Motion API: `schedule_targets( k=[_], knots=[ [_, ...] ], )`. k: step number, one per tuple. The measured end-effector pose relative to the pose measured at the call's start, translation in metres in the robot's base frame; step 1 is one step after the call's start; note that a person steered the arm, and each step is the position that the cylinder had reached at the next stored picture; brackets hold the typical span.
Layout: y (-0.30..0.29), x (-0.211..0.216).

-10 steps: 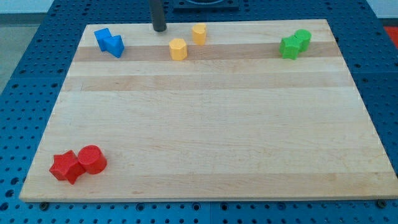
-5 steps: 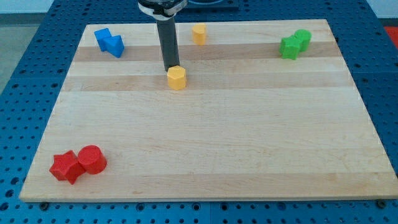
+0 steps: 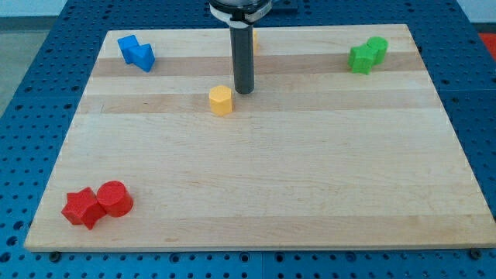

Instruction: Move the yellow hexagon to the center left

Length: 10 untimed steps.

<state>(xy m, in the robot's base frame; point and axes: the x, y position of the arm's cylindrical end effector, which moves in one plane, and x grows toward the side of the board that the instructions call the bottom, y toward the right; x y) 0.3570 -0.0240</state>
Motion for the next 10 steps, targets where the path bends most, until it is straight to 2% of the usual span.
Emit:
schedule_targets(
  k=[1, 3, 10],
  knots=[
    [0.004, 0.023],
    [0.002, 0.026],
    [-0.131, 0.026]
  ],
)
